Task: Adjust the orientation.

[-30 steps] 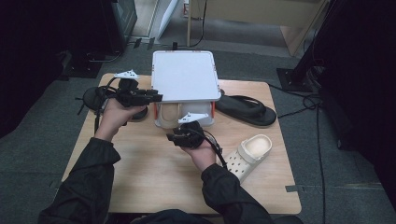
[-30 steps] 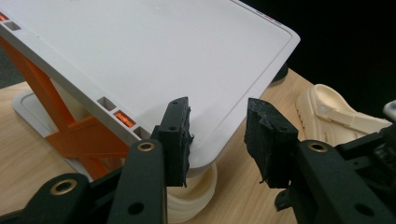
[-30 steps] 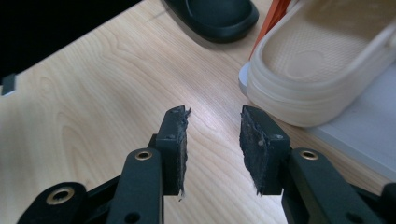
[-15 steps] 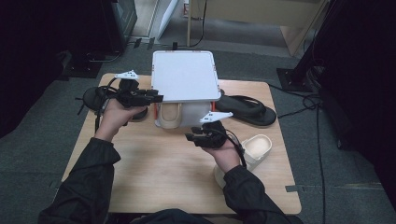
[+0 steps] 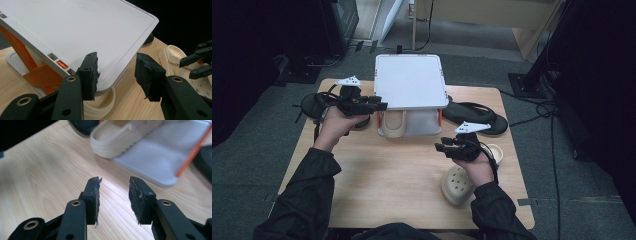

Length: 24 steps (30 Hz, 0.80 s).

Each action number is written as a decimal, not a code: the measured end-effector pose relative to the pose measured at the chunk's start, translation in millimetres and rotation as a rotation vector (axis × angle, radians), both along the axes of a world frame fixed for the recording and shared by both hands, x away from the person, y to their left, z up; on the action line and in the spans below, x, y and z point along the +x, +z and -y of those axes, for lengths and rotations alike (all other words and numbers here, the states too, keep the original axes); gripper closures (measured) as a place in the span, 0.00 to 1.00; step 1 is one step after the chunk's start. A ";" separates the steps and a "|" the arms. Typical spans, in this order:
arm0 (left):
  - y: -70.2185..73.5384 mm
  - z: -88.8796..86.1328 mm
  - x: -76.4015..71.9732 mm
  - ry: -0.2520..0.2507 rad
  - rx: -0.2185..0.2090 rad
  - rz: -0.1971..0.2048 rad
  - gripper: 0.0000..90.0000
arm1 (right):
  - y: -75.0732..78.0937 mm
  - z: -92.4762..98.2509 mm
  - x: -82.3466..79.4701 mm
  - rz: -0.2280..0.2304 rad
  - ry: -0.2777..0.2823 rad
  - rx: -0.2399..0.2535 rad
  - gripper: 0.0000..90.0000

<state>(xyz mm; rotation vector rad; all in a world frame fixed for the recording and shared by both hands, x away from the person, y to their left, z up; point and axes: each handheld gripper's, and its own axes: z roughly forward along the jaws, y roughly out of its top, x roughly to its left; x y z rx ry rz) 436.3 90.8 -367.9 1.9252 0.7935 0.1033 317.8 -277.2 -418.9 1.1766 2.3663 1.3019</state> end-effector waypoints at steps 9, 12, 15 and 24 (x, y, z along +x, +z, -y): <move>0.0 0.2 -1.0 -0.007 0.013 0.017 0.59 | 3.1 34.9 -9.3 0.031 -0.074 -0.038 0.65; -0.1 0.1 -1.3 -0.010 0.016 0.022 0.60 | 5.3 44.5 -16.1 0.035 -0.097 -0.042 0.63; 0.5 0.9 -2.4 -0.008 0.030 0.032 0.60 | 5.2 51.5 -22.7 0.039 -0.109 -0.046 0.62; -0.4 -0.6 0.0 -0.013 0.007 0.015 0.60 | -5.4 71.6 -40.9 0.014 -0.163 -0.070 0.58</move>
